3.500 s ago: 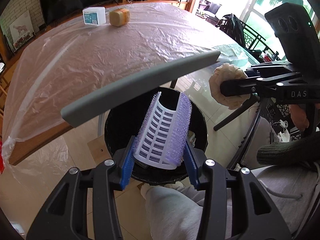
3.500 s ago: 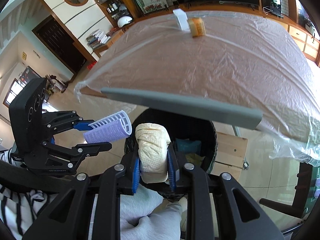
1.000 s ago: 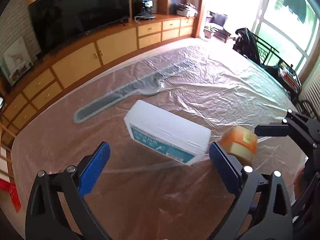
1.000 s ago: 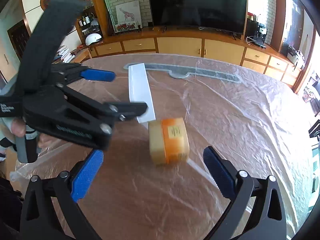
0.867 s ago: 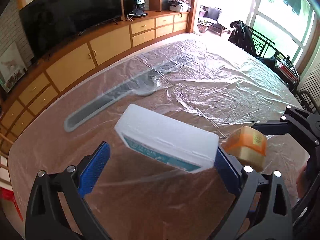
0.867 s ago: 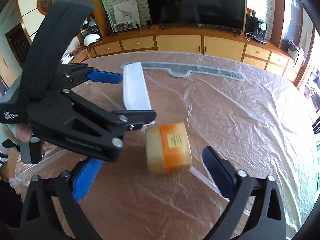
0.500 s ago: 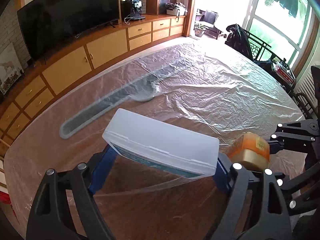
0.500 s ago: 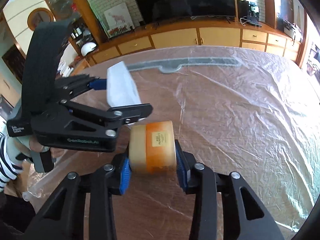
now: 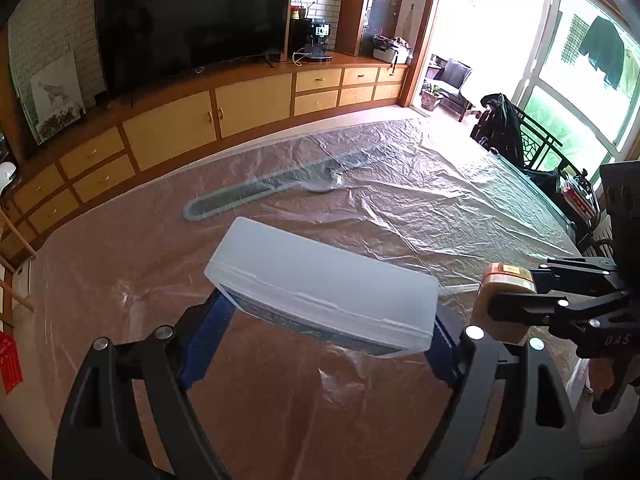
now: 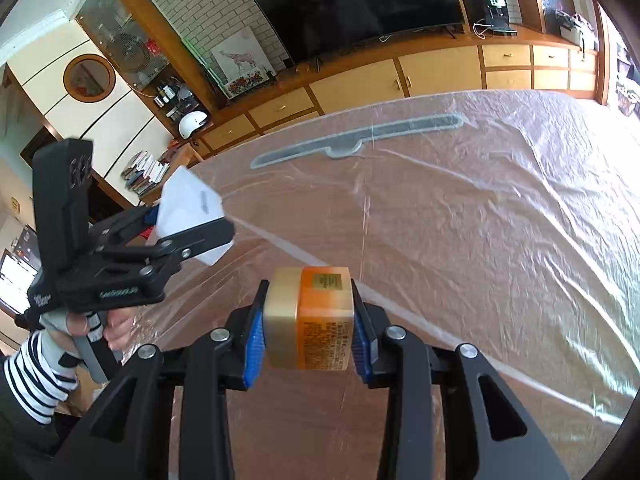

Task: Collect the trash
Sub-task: 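Carry the white box and orange-labelled jar over the black bin with both grippers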

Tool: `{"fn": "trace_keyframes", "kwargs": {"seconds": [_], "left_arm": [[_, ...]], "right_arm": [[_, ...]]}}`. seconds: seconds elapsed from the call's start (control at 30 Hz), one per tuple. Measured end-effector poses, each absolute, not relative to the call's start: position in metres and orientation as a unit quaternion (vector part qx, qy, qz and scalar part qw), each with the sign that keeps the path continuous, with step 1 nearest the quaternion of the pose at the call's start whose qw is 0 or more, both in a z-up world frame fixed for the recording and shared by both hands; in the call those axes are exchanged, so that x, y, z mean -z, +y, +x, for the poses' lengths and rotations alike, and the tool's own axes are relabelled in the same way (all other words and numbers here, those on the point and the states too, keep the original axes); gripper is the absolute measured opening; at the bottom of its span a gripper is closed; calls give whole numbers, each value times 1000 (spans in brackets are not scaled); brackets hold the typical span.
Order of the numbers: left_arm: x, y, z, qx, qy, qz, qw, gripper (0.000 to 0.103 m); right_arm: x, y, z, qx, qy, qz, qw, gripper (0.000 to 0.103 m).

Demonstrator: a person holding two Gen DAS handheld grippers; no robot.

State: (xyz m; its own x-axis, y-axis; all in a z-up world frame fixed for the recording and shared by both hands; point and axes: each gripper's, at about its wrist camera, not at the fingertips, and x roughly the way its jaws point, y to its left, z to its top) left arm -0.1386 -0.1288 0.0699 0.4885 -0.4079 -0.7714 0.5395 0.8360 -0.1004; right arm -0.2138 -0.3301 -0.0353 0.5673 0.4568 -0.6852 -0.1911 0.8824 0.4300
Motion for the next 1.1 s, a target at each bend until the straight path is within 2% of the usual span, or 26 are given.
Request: {"fn": "trace_keyframes", "kwargs": {"seconds": [0.57, 1.1], "left_arm": [[-87, -133, -253, 247, 415, 71, 873, 85], [-90, -138, -348, 254, 422, 78, 867, 85]], "right_arm": [[9, -340, -290, -237, 417, 142, 866, 35], [11, -348, -366, -271, 438, 127, 848, 35]]}}
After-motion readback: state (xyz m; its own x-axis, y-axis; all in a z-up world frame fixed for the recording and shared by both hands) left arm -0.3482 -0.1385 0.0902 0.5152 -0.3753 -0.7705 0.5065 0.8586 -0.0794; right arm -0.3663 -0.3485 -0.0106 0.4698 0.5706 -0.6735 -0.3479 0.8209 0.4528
